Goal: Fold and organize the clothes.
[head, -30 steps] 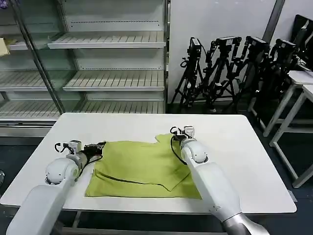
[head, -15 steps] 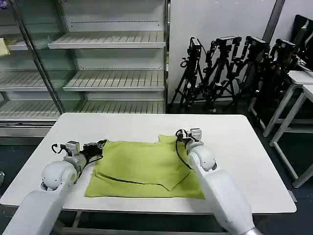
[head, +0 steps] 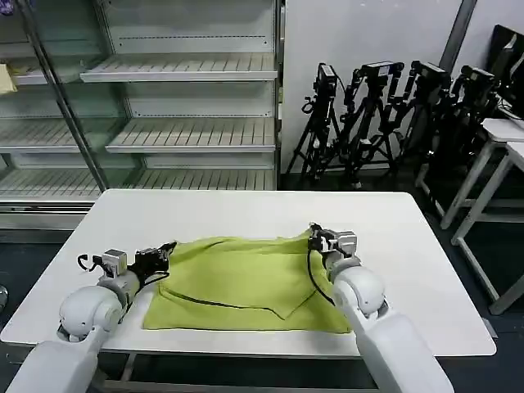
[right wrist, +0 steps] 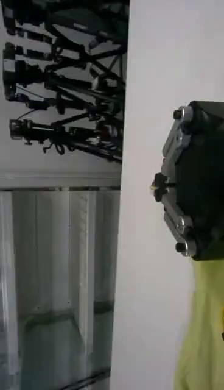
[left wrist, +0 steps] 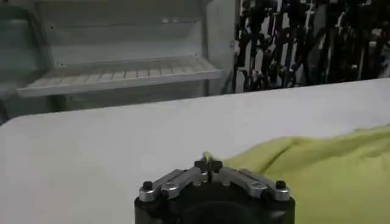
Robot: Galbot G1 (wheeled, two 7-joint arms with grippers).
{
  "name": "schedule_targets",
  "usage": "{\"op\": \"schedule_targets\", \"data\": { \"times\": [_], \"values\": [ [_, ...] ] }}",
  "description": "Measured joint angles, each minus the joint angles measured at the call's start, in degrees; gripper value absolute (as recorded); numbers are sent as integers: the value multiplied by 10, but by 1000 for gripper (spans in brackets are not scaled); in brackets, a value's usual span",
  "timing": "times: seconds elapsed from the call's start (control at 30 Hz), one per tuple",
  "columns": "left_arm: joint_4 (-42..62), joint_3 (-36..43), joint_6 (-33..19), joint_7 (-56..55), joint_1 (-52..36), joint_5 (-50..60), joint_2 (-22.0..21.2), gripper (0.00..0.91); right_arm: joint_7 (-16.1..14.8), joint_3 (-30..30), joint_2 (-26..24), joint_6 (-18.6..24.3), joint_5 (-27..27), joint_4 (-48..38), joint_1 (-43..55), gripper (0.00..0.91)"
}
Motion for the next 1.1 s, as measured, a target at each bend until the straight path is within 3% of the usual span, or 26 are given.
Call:
{"op": "schedule_targets", "data": {
  "times": [0.73,1.1],
  "values": [
    [-58,-43,0,11,81,11,7,10,1,26,-33,1,-9,121,-127,0],
    [-70,-46,0,14,103,17,8,10,-1,32,-32,1,-24,138,-156,0]
  ]
}}
